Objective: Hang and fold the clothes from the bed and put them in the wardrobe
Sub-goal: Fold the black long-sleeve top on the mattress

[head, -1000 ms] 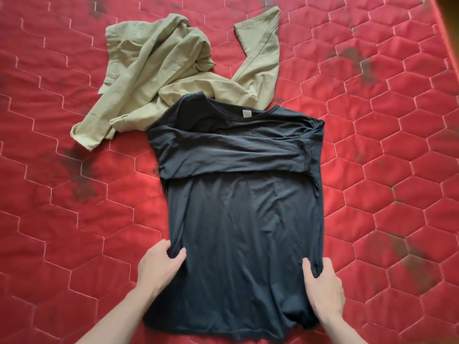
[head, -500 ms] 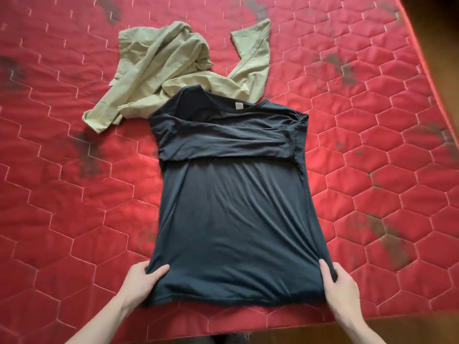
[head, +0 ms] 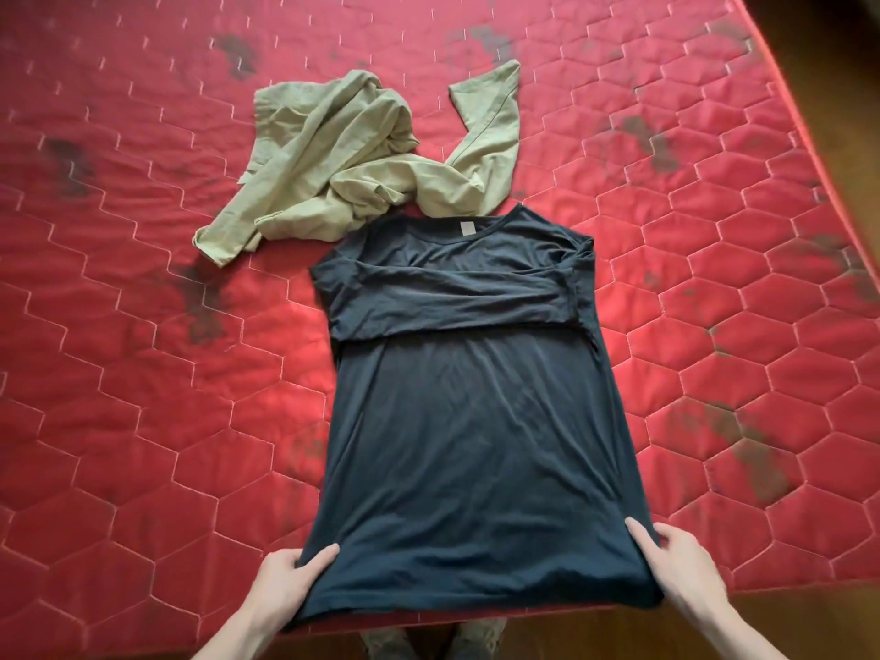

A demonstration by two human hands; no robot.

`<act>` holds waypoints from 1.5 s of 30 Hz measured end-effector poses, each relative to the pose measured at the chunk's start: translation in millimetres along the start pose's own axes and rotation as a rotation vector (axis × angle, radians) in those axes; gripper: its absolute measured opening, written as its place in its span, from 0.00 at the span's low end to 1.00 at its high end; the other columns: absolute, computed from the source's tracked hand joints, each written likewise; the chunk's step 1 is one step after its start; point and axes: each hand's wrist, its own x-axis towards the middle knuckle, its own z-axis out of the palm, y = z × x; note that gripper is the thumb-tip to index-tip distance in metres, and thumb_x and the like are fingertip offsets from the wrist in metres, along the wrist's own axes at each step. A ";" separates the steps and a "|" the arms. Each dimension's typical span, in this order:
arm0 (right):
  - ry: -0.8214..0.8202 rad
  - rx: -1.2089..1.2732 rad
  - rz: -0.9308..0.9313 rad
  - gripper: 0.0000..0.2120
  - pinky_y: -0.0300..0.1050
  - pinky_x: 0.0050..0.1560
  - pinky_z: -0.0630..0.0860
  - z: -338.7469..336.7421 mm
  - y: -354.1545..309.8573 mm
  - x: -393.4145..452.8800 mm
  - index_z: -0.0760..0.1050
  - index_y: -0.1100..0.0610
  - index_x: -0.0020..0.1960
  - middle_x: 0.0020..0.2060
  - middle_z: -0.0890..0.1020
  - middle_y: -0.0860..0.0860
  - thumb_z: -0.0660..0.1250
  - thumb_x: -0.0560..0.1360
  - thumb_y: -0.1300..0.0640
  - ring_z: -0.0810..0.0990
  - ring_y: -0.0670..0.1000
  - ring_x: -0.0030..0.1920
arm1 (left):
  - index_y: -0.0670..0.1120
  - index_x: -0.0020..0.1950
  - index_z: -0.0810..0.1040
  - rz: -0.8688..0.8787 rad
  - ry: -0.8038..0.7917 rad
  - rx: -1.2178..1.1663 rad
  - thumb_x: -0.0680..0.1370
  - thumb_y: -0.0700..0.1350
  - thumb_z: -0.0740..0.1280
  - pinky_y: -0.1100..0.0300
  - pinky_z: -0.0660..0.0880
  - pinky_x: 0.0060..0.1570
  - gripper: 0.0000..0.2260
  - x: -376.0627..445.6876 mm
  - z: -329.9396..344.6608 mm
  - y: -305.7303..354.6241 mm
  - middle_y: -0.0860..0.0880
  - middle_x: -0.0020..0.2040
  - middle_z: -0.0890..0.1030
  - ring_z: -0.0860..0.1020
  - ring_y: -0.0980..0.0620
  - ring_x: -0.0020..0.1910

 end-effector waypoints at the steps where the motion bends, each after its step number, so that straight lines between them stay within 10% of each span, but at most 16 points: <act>1: -0.017 0.028 -0.019 0.20 0.54 0.52 0.78 -0.1 5.1 -2.9 0.83 0.51 0.43 0.37 0.86 0.47 0.65 0.79 0.35 0.84 0.57 0.45 | 0.40 0.39 0.88 -0.012 -0.024 -0.006 0.75 0.55 0.78 0.59 0.74 0.40 0.17 -1.5 1.3 -0.4 0.51 0.36 0.87 0.79 0.57 0.36; 5: -0.056 0.354 -0.085 0.14 0.50 0.50 0.81 4.3 15.8 -15.6 0.86 0.54 0.44 0.39 0.88 0.52 0.72 0.79 0.45 0.87 0.52 0.44 | 0.41 0.42 0.89 -0.071 -0.119 -0.095 0.72 0.53 0.80 0.60 0.79 0.44 0.14 -8.6 -0.6 4.9 0.49 0.41 0.88 0.86 0.51 0.44; 9: 0.136 0.526 -0.029 0.36 0.44 0.37 0.73 4.6 20.0 -18.0 0.77 0.69 0.44 0.33 0.83 0.59 0.70 0.72 0.31 0.80 0.53 0.34 | 0.39 0.46 0.88 -0.074 -0.072 -0.222 0.75 0.47 0.78 0.52 0.80 0.50 0.11 -9.9 -3.6 9.5 0.43 0.43 0.88 0.86 0.43 0.45; 11: 0.134 0.484 -0.010 0.39 0.45 0.34 0.66 5.6 20.7 -14.7 0.73 0.67 0.40 0.29 0.74 0.52 0.67 0.72 0.27 0.71 0.50 0.31 | 0.37 0.46 0.87 -0.092 -0.027 -0.249 0.77 0.47 0.76 0.57 0.77 0.36 0.12 -9.9 -5.4 13.8 0.45 0.36 0.85 0.82 0.45 0.32; 19: -0.184 0.322 0.135 0.13 0.49 0.45 0.76 -32.3 -14.2 32.6 0.84 0.62 0.41 0.39 0.85 0.56 0.70 0.81 0.57 0.81 0.55 0.41 | 0.41 0.43 0.80 -0.272 -0.154 -0.238 0.77 0.49 0.76 0.68 0.55 0.23 0.12 2.7 -36.7 60.1 0.50 0.26 0.67 0.61 0.55 0.22; 25: -0.293 0.646 0.377 0.08 0.31 0.13 0.57 -77.6 -85.0 63.6 0.74 0.60 0.46 0.31 0.70 0.55 0.69 0.82 0.58 0.64 0.44 0.14 | 0.44 0.44 0.75 -0.419 -0.240 -0.530 0.80 0.48 0.72 0.72 0.53 0.15 0.11 39.5 -58.8 107.9 0.51 0.24 0.66 0.61 0.59 0.16; 33: -0.285 0.816 0.540 0.15 0.31 0.11 0.56 -85.1 -171.9 115.0 0.67 0.56 0.37 0.15 0.69 0.49 0.59 0.82 0.65 0.65 0.42 0.12 | 0.48 0.39 0.70 -0.413 0.031 -0.631 0.81 0.43 0.69 0.74 0.52 0.15 0.13 105.3 -76.1 173.8 0.53 0.18 0.67 0.64 0.62 0.12; 45: -0.053 1.205 0.586 0.19 0.36 0.22 0.76 -80.4 -216.5 162.5 0.75 0.67 0.36 0.18 0.77 0.54 0.58 0.85 0.68 0.77 0.47 0.17 | 0.47 0.39 0.71 -0.470 0.015 -0.829 0.84 0.37 0.58 0.71 0.59 0.12 0.14 153.1 -77.4 235.1 0.54 0.18 0.70 0.67 0.62 0.13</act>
